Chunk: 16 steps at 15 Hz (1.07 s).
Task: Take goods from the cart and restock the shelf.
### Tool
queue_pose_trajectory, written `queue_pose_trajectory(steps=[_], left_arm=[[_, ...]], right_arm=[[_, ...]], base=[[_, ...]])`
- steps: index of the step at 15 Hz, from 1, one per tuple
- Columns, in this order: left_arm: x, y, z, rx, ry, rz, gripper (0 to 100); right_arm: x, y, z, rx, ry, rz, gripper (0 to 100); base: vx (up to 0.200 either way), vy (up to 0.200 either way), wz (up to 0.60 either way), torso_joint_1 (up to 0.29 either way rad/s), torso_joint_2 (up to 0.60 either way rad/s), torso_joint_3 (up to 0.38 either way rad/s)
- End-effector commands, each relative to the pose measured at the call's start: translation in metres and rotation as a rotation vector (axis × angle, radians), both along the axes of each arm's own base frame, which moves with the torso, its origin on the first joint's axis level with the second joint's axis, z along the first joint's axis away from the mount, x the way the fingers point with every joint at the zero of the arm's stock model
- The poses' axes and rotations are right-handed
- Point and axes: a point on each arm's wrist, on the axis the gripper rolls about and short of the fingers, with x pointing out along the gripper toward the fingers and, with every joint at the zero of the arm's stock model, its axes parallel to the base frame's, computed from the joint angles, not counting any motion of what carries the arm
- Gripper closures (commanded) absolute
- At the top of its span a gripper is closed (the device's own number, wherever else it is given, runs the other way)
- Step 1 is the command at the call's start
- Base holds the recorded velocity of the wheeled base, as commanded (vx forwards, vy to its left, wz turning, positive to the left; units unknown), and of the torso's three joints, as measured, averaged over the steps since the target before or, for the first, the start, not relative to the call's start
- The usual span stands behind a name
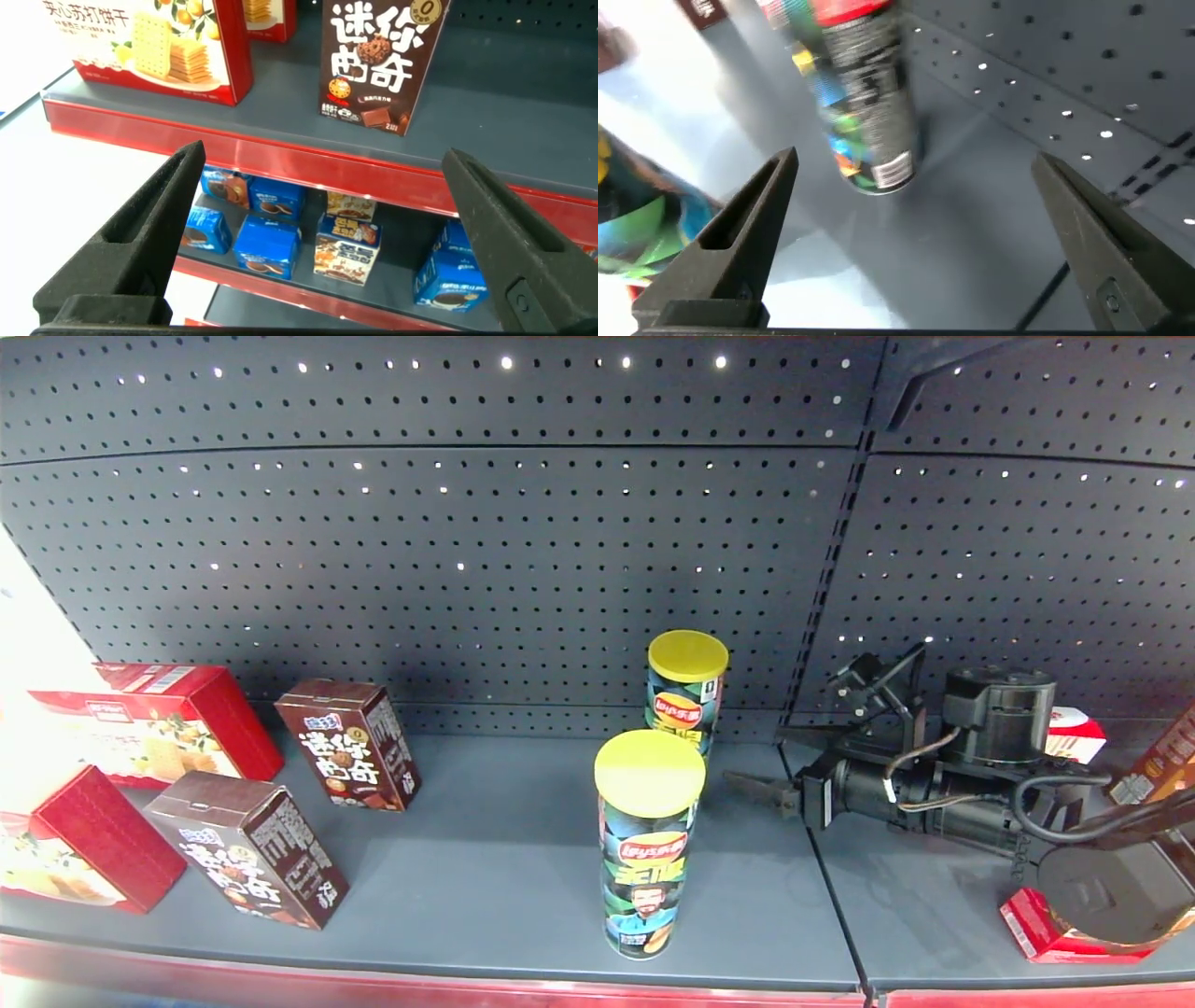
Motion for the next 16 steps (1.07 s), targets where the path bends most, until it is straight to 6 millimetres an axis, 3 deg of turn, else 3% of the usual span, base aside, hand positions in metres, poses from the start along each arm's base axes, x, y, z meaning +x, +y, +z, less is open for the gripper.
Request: queue_pose_trajectory(steps=[1,9,16], left_arm=[[0.0,0.0,0.0,-0.001,0.001,0.0,0],[0.0,0.0,0.0,-0.001,0.001,0.0,0],[0.0,0.0,0.0,-0.001,0.001,0.0,0]], right_arm=[[0.0,0.004,-0.001,0.0,0.002,0.014,0],[0.032,0.02,-0.016,-0.012,0.007,-0.021,0],[0.036,0.014,-0.014,-0.009,0.0,-0.044,0]], base=[[0.0,0.0,0.0,0.0,0.0,0.0],[0.0,0.0,0.0,0.0,0.0,0.0],[0.0,0.0,0.0,0.0,0.0,0.0]])
